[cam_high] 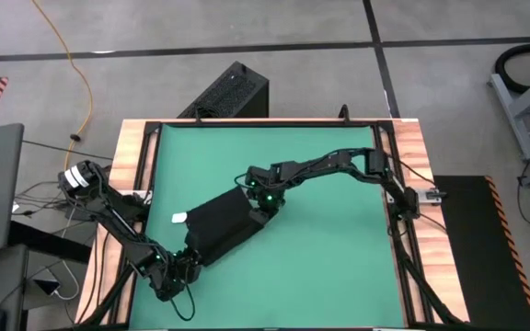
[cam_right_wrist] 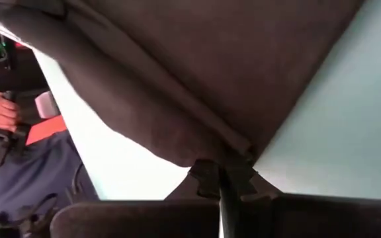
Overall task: Roll towel into tight, uniform cylinder
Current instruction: Roll the towel
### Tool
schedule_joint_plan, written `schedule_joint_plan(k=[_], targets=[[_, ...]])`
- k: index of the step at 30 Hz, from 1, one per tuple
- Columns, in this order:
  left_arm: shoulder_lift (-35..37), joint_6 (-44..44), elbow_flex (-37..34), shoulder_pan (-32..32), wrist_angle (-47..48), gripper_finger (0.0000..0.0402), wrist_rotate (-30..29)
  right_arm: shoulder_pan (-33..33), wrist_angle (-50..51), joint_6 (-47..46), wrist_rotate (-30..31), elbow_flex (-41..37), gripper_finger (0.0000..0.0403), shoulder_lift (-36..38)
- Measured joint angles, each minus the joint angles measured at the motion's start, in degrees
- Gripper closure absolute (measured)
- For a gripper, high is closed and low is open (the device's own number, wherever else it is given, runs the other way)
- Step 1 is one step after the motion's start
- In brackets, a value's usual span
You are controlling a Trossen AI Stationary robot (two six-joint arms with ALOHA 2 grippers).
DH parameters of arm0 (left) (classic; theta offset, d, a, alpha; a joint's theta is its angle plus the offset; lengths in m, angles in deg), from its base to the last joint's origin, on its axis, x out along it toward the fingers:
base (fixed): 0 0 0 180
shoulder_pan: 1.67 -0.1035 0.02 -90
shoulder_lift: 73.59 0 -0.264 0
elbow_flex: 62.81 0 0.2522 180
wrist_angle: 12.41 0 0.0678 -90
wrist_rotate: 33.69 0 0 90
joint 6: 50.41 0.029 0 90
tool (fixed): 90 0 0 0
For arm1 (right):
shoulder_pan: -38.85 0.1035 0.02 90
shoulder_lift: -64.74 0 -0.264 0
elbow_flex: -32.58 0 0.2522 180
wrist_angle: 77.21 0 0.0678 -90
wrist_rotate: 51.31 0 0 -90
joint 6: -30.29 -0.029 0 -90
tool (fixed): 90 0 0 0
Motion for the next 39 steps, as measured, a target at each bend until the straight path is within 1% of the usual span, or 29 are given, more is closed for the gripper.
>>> schedule_joint_plan(k=[4,7,13,17,19,21,23,25,26,30,31,34,36,39], targets=[[0.0,1.3,0.9,0.0,0.2,0.0401,0.5,0.2,-0.8,-0.3,-0.8,0.2,0.0398,-1.6],[0.0,2.1,2.9,0.1,2.6,0.0401,1.3,0.4,-0.8,-0.2,-0.7,0.2,0.0398,-1.9],[0.0,0.9,9.8,0.8,13.9,0.0401,0.8,0.4,-0.7,0.1,-0.3,0.1,0.0398,-2.0],[0.0,-1.5,15.3,2.1,22.2,0.0402,-1.1,0.4,-0.7,0.6,0.3,0.1,0.0398,-2.1],[0.0,-2.6,18.0,2.9,24.8,0.0402,-1.6,0.4,-0.8,0.7,0.6,0.1,0.0398,-2.1],[0.0,-2.9,20.4,3.7,26.4,0.0402,-3.4,0.4,-0.8,0.9,0.7,0.1,0.0398,-2.2],[0.0,-0.5,22.3,4.3,26.0,0.0402,-6.2,0.4,-0.8,1.6,0.8,0.0,0.0398,-2.2],[0.0,4.2,22.8,4.1,24.4,0.0402,-7.0,0.4,-0.8,1.7,0.9,0.0,0.0398,-2.2],[0.0,6.8,22.6,3.4,23.3,0.0402,-5.9,0.4,-0.8,1.7,0.9,0.0,0.0398,-2.2],[0.0,16.2,21.9,-2.1,18.6,0.0401,4.3,0.4,-1.4,2.0,1.2,0.0,0.0398,-2.2],[0.0,18.4,21.9,-3.3,17.6,0.0402,5.8,0.4,-1.4,2.0,1.2,0.0,0.0398,-2.2],[0.0,23.1,21.9,-6.1,17.1,0.0402,6.4,0.4,-1.5,2.3,1.2,0.0,0.0398,-2.2],[0.0,24.1,21.8,-7.3,17.2,0.0401,6.6,0.4,-1.6,2.4,1.4,0.0,0.0398,-2.2],[0.0,24.4,19.7,-8.9,16.3,0.0402,8.1,0.4,-1.8,2.4,1.5,0.0,0.0398,-2.2]])
